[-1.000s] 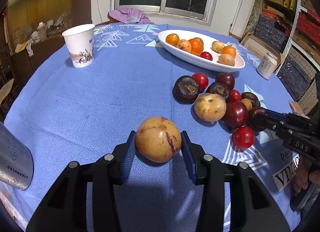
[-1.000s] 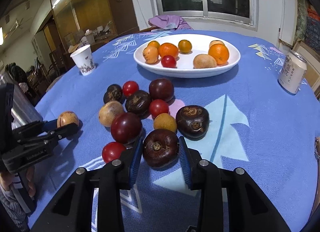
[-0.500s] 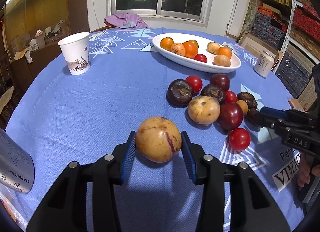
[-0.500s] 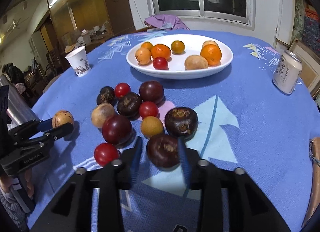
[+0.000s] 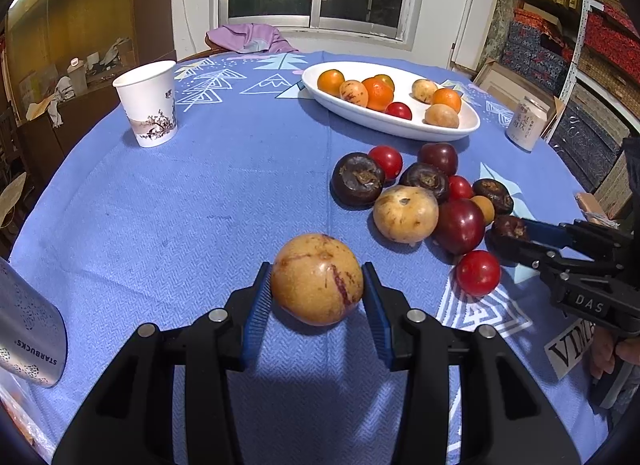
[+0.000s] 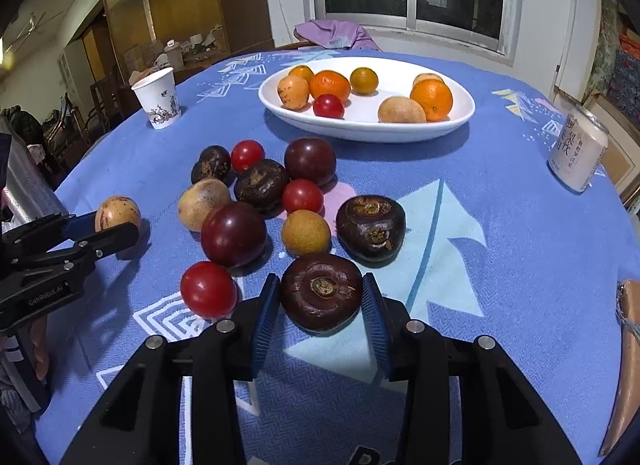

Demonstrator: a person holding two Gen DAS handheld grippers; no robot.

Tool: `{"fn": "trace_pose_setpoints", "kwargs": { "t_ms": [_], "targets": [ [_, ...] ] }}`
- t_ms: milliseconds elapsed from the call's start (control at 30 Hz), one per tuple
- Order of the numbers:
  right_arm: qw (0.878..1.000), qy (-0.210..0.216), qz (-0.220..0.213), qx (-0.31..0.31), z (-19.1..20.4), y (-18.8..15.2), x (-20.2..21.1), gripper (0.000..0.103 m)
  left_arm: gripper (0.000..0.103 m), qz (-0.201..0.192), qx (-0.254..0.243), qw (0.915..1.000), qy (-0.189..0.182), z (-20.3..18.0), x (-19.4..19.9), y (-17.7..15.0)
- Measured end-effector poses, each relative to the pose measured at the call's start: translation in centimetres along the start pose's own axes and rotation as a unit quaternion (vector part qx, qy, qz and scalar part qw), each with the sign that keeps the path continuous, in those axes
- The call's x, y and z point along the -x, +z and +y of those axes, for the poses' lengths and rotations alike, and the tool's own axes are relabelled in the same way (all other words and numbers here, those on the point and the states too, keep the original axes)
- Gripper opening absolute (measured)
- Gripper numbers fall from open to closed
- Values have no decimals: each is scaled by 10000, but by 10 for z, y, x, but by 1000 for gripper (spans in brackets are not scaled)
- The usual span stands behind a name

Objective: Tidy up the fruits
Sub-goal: 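Carry both fruits onto the white plate and open both tools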

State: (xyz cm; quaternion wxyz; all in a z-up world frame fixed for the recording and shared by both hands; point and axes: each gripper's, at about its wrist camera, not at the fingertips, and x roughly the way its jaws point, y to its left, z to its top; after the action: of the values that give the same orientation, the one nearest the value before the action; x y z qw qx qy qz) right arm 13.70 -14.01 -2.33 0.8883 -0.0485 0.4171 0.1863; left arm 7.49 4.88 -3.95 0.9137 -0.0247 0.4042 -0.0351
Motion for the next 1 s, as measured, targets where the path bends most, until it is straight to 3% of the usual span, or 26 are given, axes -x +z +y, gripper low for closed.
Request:
{"fn": "trace_pose_setpoints", "kwargs": {
  "t_ms": [100,300,467,633,833,1000],
  "targets": [
    [9998,6,-197,-101,-6,4,11,43,44,-47,8,10000,0,1,2,0],
    [9996,64,-174,-212,-11,5,9,42,44,-44,29,10000,-56,-3,3,9],
    [9963,321,-431,-665,-35,27,27,42,44,-258,-103,9995,-137,-21,6,57],
    [9914,307,-605,-1118,-70,82,30,42,44,-398,-285,9984,-284,-54,-11,113],
    [9795,767,-561,-1778,-96,132,-8,42,44,-249,-391,9981,-402,-87,-59,146],
    [9779,728,-457,-1907,-102,154,-50,42,44,-31,-509,9972,-545,-106,-100,157]
  ]
}}
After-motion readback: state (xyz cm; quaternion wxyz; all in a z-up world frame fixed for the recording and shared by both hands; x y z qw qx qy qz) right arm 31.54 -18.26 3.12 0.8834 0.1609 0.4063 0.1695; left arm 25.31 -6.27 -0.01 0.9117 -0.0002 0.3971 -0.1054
